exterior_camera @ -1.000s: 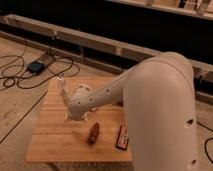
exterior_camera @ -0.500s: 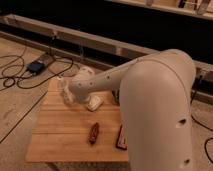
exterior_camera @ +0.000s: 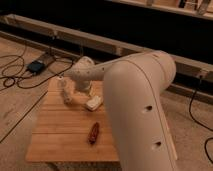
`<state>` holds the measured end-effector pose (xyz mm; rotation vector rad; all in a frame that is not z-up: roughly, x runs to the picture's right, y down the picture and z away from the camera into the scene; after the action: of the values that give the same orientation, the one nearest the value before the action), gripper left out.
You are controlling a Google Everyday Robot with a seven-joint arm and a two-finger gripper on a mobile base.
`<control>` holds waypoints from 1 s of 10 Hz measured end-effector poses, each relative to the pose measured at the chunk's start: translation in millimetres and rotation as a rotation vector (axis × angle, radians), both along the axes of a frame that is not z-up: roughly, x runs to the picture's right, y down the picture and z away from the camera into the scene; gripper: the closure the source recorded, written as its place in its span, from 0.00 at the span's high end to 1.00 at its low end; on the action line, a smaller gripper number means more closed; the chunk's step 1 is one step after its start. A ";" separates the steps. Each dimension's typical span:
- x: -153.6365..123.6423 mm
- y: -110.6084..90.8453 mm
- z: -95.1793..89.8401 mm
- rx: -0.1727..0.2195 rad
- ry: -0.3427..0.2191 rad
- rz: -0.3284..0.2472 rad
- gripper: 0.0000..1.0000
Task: Place the white sponge in the ceramic bowl
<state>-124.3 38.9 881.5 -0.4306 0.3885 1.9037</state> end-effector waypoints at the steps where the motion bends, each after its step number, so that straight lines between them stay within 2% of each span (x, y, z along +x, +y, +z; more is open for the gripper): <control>1: 3.1 1.2 5.3 -0.009 0.009 0.017 0.68; 3: 11.4 11.7 17.7 -0.040 0.026 0.061 0.68; 5: 14.8 16.4 22.3 -0.051 0.031 0.074 0.68; 8: 27.3 34.8 39.8 -0.101 0.061 0.101 0.68; 10: 35.8 39.2 44.4 -0.126 0.081 0.109 0.68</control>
<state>-88.5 78.1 925.9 -0.4668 0.5510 2.0137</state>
